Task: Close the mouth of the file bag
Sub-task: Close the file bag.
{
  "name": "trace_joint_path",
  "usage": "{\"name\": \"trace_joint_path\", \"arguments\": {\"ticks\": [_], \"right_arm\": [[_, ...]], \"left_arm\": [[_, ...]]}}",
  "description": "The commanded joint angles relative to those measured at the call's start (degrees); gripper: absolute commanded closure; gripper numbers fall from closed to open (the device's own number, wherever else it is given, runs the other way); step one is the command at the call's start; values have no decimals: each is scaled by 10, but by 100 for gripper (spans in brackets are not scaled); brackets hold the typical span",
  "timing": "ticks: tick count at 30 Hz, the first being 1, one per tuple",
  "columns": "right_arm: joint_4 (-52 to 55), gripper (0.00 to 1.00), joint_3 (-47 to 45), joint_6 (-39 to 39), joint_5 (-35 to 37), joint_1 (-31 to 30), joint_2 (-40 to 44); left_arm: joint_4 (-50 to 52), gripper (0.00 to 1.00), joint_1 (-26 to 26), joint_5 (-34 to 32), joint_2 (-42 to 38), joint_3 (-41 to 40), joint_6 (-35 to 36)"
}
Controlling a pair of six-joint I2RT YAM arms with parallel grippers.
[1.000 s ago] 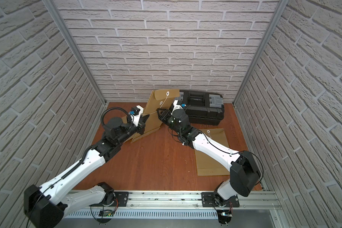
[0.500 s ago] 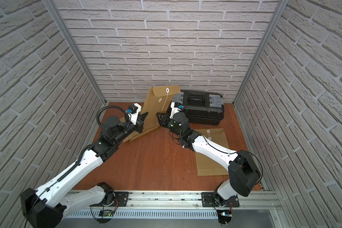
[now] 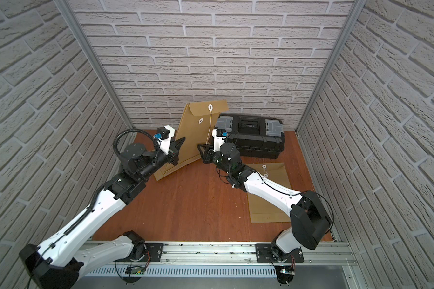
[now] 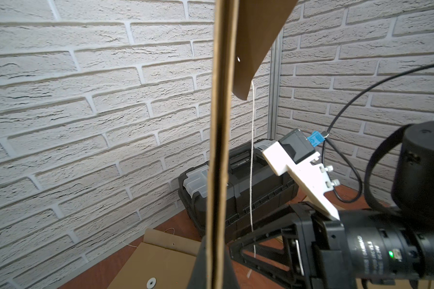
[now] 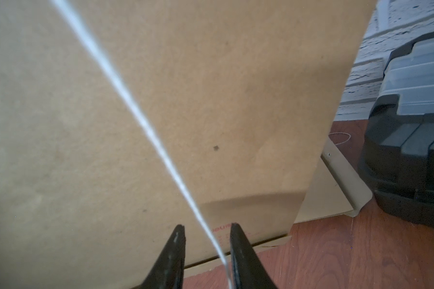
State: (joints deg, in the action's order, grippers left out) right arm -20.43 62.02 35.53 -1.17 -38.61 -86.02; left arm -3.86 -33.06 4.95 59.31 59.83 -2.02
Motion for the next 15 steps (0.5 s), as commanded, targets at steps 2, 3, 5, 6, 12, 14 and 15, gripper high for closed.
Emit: {"name": "trace_joint_path", "arguments": {"ticks": [2,3,5,6,12,14,15], "right_arm": [[-39,67,-21,-39,6,3,35],[-43,67,-26,-41,6,4,39],[-53,68,-38,-41,6,5,45],[-58,69,-44,-40,8,6,49],[-71,75,-59,-38,10,7,60],[-73,77,-61,-39,10,8,61],[-72,79,-61,-39,10,7,62]], "left_arm": [[-18,100,6,0,-11,31,-21],[-16,100,7,0,-11,33,-24],[-14,100,9,1,-12,35,-29],[-13,100,10,1,-11,36,-32],[-11,100,18,5,-12,34,-43],[-11,100,21,7,-12,34,-47],[-11,100,22,8,-12,34,-50]]}}
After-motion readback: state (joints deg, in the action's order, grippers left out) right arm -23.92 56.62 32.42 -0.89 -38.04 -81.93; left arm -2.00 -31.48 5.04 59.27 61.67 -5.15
